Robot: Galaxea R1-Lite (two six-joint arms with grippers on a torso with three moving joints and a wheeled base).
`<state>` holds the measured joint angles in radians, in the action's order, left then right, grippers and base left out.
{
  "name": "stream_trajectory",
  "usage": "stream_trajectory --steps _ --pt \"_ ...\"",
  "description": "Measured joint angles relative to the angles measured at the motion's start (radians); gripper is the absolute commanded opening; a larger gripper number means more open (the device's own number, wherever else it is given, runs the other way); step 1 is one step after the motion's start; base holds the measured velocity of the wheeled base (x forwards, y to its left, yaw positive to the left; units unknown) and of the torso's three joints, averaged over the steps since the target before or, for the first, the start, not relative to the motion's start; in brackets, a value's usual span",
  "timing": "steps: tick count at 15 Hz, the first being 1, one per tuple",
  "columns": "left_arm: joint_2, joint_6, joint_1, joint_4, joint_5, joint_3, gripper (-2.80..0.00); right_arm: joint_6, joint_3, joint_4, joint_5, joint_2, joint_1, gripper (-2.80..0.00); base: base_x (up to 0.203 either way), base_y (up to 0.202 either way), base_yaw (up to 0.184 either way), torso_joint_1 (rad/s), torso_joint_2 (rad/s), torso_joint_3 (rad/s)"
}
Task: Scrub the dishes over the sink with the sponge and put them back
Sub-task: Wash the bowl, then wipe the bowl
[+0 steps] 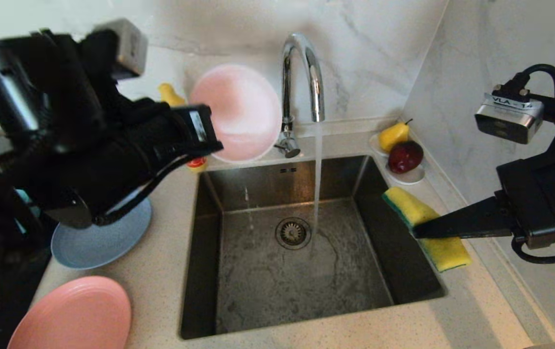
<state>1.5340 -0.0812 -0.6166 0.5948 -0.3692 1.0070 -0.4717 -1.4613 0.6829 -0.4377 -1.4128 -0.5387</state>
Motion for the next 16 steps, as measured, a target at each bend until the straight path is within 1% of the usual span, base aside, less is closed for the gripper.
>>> stream_trajectory --steps 2,3,4,5,8,10,11,14,16 --pt "-0.011 -0.061 -0.002 -0.173 0.051 -0.040 -2.80 -0.001 0.000 -0.054 0.000 -0.007 -0.024 -2.80 0.000 0.000 0.000 0.000 0.00 0.000" --pt "-0.022 -0.097 -0.003 -0.265 0.088 -0.048 -2.80 -0.001 -0.003 -0.058 0.001 -0.012 -0.038 -2.80 0.000 0.000 0.000 0.000 0.00 0.000" --pt "-0.034 -0.120 -0.006 -0.335 0.128 -0.058 -2.80 -0.001 -0.010 -0.060 0.001 -0.019 -0.053 -2.80 0.000 0.000 0.000 0.000 0.00 0.000" --pt "-0.041 -0.129 -0.010 -0.380 0.152 -0.073 -2.80 -0.001 -0.014 -0.060 0.001 -0.029 -0.069 -2.80 0.000 0.000 0.000 0.000 0.00 0.000" --pt "-0.032 -0.143 -0.049 -0.376 0.141 -0.122 -2.80 -0.001 -0.028 -0.064 0.002 -0.074 -0.128 -2.80 0.000 0.000 0.000 0.000 0.00 0.000" --pt "-0.011 -0.166 -0.080 -0.345 0.101 -0.133 -2.80 -0.005 -0.048 -0.067 0.006 -0.114 -0.180 -2.80 0.000 0.000 0.000 0.000 0.00 0.000" --pt "0.003 -0.168 -0.091 -0.312 0.077 -0.136 -2.80 -0.007 -0.062 -0.066 0.007 -0.135 -0.194 -2.80 0.000 0.000 0.000 0.000 0.00 0.000" --pt "0.047 -0.171 -0.124 -0.187 -0.017 -0.145 -2.80 -0.011 -0.110 -0.059 0.005 -0.205 -0.208 -2.80 0.000 0.000 0.000 0.000 0.00 0.000" --pt "0.066 -0.172 -0.143 -0.162 -0.050 -0.153 -2.80 -0.013 -0.139 -0.059 0.003 -0.254 -0.214 -2.80 0.000 0.000 0.000 0.000 0.00 0.000"
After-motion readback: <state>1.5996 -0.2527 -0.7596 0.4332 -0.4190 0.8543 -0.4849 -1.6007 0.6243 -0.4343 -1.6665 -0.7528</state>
